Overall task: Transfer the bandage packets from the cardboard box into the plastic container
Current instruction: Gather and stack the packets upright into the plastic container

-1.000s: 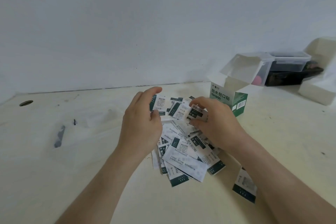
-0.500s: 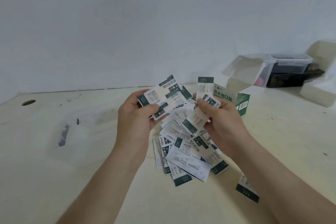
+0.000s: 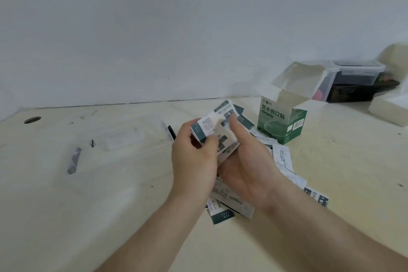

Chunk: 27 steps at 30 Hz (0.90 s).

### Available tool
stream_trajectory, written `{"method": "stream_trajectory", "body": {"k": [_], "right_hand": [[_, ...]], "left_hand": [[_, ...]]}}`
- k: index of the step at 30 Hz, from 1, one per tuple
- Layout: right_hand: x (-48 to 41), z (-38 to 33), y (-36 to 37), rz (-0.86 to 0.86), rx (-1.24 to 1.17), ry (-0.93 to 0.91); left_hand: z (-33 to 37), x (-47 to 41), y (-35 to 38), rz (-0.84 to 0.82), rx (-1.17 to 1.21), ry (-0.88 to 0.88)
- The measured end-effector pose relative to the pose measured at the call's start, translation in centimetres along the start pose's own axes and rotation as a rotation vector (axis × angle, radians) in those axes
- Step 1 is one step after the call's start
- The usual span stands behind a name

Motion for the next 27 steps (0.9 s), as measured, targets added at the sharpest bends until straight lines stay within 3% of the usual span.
{"method": "stream_trajectory", "body": {"k": [9,12,14,20,24,27], "right_hand": [[0.0,-2.1,-3.0,0.229,0.092,-0.1],[0.3,-3.3,-3.7,0.294,0.199,-0.155],[0.5,-3.6,-3.8,0.303,0.221,-0.168],[0.8,-5.4,-6.3,0.432,0.106,-0.192],[1.0,-5.5,-7.0,0.459,0.066,-0.186],[0.7,-4.2,-5.5,0.347,0.076,-0.123]], "left_hand": [[-0.5,0.3,1.7,-0.226,-0.121,-0.13],[-1.5,0.6,2.4,-0.415,-0.168,-0.292],[-1.9,0.7,2.3,-0.443,-0.151,-0.356],[-0.4,-0.4,1.0,-0.548,-0.42,-0.321],[2.3,-1.8,-0.6,-0.514,-0.368,-0.248],[2.6,-2.2,-0.9,-0.381,-0.201,-0.201]]}}
Point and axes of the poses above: each hand's wrist, its own x-axis away from the middle knuckle, its own y-axis out of the palm, z = x × y, the point moved 10 cm from there along -x, towards the middle knuckle, and after that the axes turned 14 degrees about x, right-handed, at the moved point
